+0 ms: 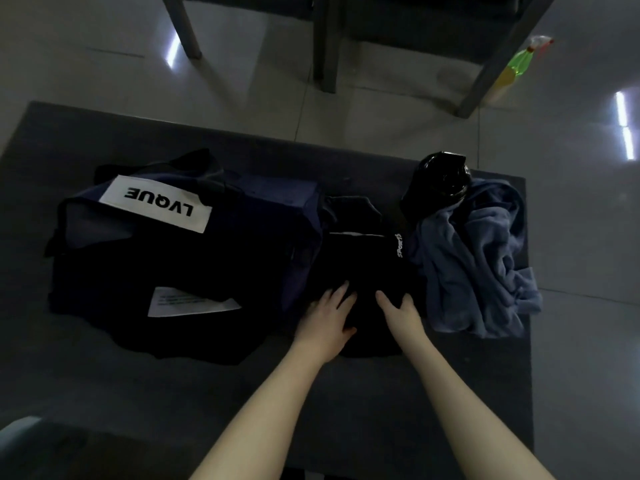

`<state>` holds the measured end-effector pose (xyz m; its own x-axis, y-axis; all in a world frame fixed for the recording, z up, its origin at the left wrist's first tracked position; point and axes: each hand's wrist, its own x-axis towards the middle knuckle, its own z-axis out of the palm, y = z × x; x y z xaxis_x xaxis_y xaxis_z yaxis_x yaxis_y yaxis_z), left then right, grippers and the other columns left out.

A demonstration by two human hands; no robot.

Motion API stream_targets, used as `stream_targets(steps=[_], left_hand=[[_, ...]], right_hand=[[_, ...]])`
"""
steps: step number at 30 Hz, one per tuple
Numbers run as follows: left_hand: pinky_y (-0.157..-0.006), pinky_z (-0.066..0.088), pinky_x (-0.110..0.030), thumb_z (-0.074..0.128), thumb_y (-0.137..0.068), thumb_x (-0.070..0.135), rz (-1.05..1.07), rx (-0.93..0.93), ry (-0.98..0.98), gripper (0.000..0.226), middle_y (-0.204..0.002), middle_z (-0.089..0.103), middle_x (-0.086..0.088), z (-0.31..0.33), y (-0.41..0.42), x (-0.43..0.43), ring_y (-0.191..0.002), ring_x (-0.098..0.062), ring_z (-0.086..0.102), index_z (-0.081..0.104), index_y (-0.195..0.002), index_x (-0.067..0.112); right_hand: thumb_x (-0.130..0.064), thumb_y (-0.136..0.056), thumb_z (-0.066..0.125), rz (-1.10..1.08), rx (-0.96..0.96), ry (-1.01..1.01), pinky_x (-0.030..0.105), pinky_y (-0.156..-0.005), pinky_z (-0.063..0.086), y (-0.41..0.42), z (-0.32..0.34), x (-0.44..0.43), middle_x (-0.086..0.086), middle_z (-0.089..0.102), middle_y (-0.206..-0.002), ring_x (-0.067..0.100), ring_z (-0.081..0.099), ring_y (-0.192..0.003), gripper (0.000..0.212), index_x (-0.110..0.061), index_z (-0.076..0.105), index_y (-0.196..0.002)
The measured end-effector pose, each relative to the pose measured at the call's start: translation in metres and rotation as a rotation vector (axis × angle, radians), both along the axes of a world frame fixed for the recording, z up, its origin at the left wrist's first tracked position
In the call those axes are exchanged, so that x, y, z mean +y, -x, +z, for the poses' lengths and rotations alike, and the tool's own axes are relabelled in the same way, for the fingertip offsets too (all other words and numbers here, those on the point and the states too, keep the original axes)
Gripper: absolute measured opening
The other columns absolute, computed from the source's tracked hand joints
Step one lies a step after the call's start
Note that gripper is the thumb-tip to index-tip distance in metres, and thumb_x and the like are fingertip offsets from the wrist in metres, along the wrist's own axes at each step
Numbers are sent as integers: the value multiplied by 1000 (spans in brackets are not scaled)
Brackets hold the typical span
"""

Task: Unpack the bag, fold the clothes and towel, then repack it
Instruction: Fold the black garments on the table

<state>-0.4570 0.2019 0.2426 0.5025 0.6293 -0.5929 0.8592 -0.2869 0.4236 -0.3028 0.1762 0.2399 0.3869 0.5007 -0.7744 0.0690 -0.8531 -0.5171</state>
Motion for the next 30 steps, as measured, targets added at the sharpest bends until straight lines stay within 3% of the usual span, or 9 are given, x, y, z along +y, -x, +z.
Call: stream_targets(steps=[4, 8, 15, 18, 22, 25, 27, 30], left_hand=[[-116, 17, -43, 48, -97, 34, 16, -7, 15, 66, -160, -3, 8, -3, 3, -2, -147, -20, 3, 12, -152, 28], [-114, 25, -44, 50, -96, 22, 32, -5, 31, 66, -160, 2, 5, -3, 6, -2, -146, -23, 6, 15, -151, 27], [-115, 23, -47, 44, -98, 24, 24, -36, 69, 58, -160, 10, -1, 22, 17, -1, -146, -24, 11, 20, -151, 21], [-110, 31, -42, 43, -98, 27, 40, -102, -51, 53, -154, 28, -4, 40, 30, -4, -139, -24, 29, 28, -149, 20], [-94, 46, -39, 47, -93, 16, 91, -184, -273, 42, -131, 54, -3, 74, 63, 3, -116, -23, 51, 51, -135, 14], [-69, 56, -39, 54, -76, 7, 90, -223, -479, 35, -101, 67, -6, 95, 100, 18, -89, -27, 64, 68, -108, 9], [-60, 55, -36, 59, -69, 4, 117, -167, -574, 30, -88, 68, -5, 104, 131, 30, -77, -27, 65, 71, -96, 9], [-61, 52, -36, 76, -59, 1, 145, 3, -642, 34, -85, 66, -5, 116, 178, 55, -76, -28, 63, 71, -92, 11]], right_hand=[[-58, -66, 74, -145, 151, -31, 40, -102, 44, -7, -7, 12, 10, 49, -139, 27, 50, -123, 102, -9, 32, -145], [-31, -76, 77, -161, 292, -60, 28, -70, 52, -11, -5, 22, 2, 65, -100, 19, 63, -90, 58, -12, 53, -125], [-20, -77, 76, -71, 250, -126, 29, -76, 51, -5, 17, 13, 0, 65, -104, 17, 63, -94, 51, -20, 53, -122], [-18, -78, 74, 69, 163, -191, 29, -79, 49, 0, 39, 12, -7, 65, -102, 16, 62, -98, 40, -30, 57, -112], [-39, -73, 69, 357, -97, -192, 42, -92, 48, 12, 78, 12, -13, 64, -114, 16, 59, -107, 63, -43, 46, -131], [-36, -79, 69, 416, -197, -216, 44, -91, 50, 24, 111, 15, -9, 63, -114, 18, 59, -106, 67, -39, 39, -139], [-31, -81, 70, 420, -202, -255, 42, -91, 50, 32, 131, 18, -11, 62, -108, 17, 60, -105, 66, -36, 41, -139], [-26, -80, 72, 461, -230, -339, 39, -90, 51, 51, 159, 25, -16, 64, -103, 13, 61, -101, 61, -37, 47, -134]])
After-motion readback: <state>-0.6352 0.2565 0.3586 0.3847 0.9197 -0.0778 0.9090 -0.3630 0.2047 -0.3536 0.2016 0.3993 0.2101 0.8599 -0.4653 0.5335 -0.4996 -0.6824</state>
